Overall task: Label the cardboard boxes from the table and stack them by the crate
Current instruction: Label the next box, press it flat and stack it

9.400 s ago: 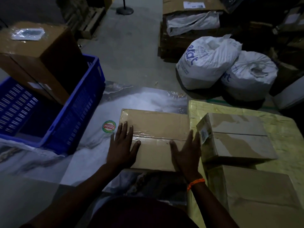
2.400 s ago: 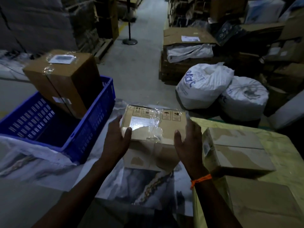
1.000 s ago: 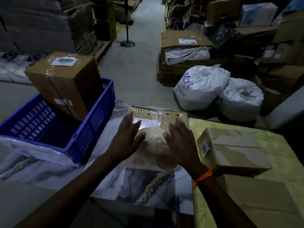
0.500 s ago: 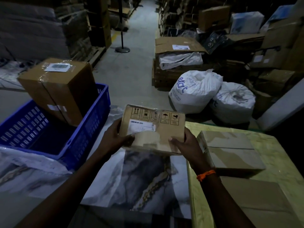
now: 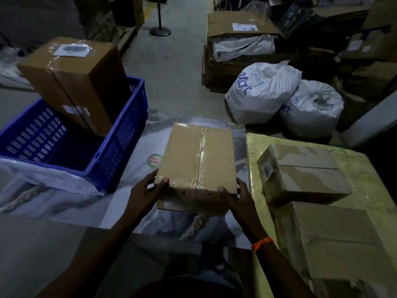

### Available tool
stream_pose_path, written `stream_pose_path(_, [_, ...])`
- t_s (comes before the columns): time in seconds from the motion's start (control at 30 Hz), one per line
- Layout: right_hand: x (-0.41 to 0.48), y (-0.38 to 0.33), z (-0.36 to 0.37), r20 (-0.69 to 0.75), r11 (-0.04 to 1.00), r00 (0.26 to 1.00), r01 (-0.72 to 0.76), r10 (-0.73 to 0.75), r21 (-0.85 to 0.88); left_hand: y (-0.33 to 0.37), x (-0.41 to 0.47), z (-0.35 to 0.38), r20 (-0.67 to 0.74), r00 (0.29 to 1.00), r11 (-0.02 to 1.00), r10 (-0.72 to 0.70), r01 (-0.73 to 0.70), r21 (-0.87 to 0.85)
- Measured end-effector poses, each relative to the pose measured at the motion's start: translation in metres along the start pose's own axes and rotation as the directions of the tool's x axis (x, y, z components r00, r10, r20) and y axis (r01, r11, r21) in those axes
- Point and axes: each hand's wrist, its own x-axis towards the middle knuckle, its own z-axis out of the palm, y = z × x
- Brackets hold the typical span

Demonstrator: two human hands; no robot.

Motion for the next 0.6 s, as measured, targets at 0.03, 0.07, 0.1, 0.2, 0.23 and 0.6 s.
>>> stream_pose_path(0.03, [-0.003, 0.006, 0.004, 0.022, 0.999, 1.000, -0.005, 0.006, -0.038, -0.006, -0.003, -0.002, 0.009, 1.000, 1.000, 0.004, -0.004, 0.031])
stream_pose_path(0.07, [-0.005, 0.012, 0.008, 0.044, 0.997, 0.999, -0.002, 0.006, -0.080, -0.012, -0.006, -0.004, 0.027, 1.000, 0.999, 0.009, -0.011, 0.052])
stream_pose_path(0.1, [-0.007, 0.016, 0.012, 0.068, 0.993, 0.998, 0.004, 0.004, -0.115, -0.020, -0.006, -0.007, 0.038, 0.999, 0.997, 0.012, -0.015, 0.074])
stream_pose_path(0.2, [-0.002, 0.014, 0.026, 0.136, 0.987, 0.991, 0.034, -0.012, -0.156, -0.029, 0.000, -0.015, 0.037, 0.999, 0.988, 0.007, -0.012, 0.155])
stream_pose_path(0.23, [0.004, 0.010, 0.032, 0.156, 0.989, 0.988, 0.043, -0.021, -0.139, -0.028, 0.005, -0.017, 0.022, 1.000, 0.987, 0.010, -0.014, 0.159])
stream_pose_path(0.6, [0.116, -0.037, 0.111, 0.160, 0.972, 0.984, 0.116, -0.084, -0.203, -0.035, 0.133, -0.055, 0.053, 0.994, 0.781, 0.091, -0.104, 0.616])
